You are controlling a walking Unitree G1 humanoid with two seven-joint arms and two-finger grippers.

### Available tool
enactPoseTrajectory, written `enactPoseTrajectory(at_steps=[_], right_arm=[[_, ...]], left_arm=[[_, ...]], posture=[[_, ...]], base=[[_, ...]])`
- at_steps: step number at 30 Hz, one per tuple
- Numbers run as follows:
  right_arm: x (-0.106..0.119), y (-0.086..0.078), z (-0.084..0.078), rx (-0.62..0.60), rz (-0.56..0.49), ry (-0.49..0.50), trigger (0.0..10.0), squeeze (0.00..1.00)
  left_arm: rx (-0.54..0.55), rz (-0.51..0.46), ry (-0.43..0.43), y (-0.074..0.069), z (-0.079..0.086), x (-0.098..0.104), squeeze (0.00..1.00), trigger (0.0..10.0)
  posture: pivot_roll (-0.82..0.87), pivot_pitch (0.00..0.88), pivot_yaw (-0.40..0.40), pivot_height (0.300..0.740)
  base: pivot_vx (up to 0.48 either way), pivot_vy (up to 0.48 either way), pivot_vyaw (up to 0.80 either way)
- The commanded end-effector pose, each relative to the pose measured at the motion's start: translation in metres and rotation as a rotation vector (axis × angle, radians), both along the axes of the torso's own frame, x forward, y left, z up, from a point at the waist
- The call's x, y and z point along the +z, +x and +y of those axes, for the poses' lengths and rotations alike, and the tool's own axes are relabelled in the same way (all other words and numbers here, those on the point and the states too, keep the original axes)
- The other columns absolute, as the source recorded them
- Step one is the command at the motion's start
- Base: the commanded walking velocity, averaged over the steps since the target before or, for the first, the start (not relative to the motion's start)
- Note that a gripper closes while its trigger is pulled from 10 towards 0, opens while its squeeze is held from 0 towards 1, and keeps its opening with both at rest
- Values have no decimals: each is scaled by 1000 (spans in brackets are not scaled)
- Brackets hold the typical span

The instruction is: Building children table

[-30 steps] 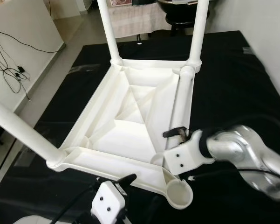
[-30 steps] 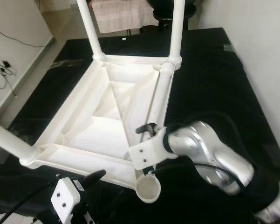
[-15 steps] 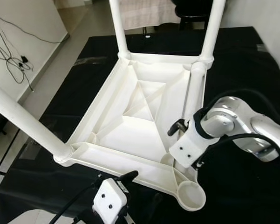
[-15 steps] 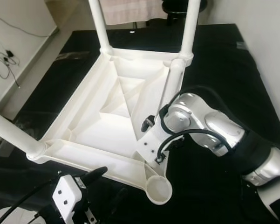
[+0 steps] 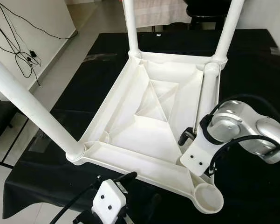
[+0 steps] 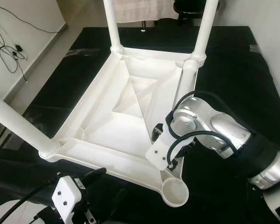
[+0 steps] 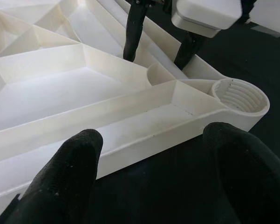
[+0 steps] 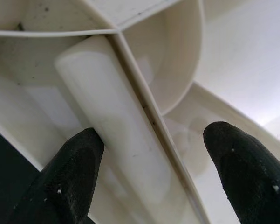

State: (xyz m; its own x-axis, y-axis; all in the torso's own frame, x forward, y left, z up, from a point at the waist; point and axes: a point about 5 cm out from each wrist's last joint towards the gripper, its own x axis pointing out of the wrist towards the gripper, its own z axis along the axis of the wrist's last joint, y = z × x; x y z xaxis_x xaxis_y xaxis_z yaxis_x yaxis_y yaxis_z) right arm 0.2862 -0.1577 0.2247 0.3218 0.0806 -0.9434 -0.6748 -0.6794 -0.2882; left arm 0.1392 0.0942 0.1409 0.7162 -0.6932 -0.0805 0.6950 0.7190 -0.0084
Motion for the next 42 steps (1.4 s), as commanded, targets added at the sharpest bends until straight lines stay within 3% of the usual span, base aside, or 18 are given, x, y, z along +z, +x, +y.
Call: enactPoseTrajectory(at_steps=[1,3,4,9,11,12,13,15,17,20,30,31,34,35,42], right_arm=[[-39,-8,-8,-51,141,-13,10000,0],[-39,-8,-8,-51,141,-13,10000,0],[-47,-8,0,-60,147,85,10000,0],[-48,-6,5,-79,162,194,10000,0],[-42,4,10,-123,139,362,10000,0],[-42,4,10,-123,139,362,10000,0],[-39,8,12,-139,121,425,10000,0],[-39,8,12,-139,121,425,10000,0],[-30,21,12,-174,55,555,10000,0],[-21,30,8,-219,-11,634,10000,0],[-15,39,2,-267,-112,709,10000,0],[-15,39,3,-266,-117,721,4431,0],[-16,39,4,-265,-119,731,4431,0],[-13,42,5,-275,-153,773,0,0],[-6,47,3,-288,-207,819,0,0]], left_arm=[[1,2,24,-3,5,1,0,10000],[1,2,24,-3,5,1,0,10000],[-2,-1,26,-2,5,2,0,10000],[-3,-3,27,-2,5,3,0,10000],[-1,-7,28,-1,5,4,0,10000],[-1,-7,28,-1,5,4,0,10000],[0,-8,29,0,5,4,0,10000],[0,-8,29,0,5,4,0,10000],[4,-11,29,1,5,5,0,10000],[7,-13,30,2,5,5,0,10000],[4,-12,33,3,6,5,0,10000],[6,-12,33,3,6,5,0,10000],[6,-12,34,3,6,5,0,10000],[8,-12,36,2,6,4,0,10000],[7,-8,39,1,8,3,0,10000]], posture=[[-137,211,109,740],[-137,211,109,740],[-131,209,113,740],[-131,207,116,740],[-128,207,115,740],[-128,207,115,740],[-128,207,115,740],[-128,207,115,740],[-125,207,117,740],[-125,206,119,740],[-122,207,119,740],[-122,206,119,740],[-122,206,119,740],[-119,204,121,740],[-121,198,123,740]], base=[[0,0,0],[0,0,0],[0,0,0],[0,0,0],[0,0,0],[0,0,0],[0,0,0],[0,0,0],[0,0,0],[0,0,0],[0,0,0],[0,0,0],[0,0,0],[0,0,0],[0,0,0]])
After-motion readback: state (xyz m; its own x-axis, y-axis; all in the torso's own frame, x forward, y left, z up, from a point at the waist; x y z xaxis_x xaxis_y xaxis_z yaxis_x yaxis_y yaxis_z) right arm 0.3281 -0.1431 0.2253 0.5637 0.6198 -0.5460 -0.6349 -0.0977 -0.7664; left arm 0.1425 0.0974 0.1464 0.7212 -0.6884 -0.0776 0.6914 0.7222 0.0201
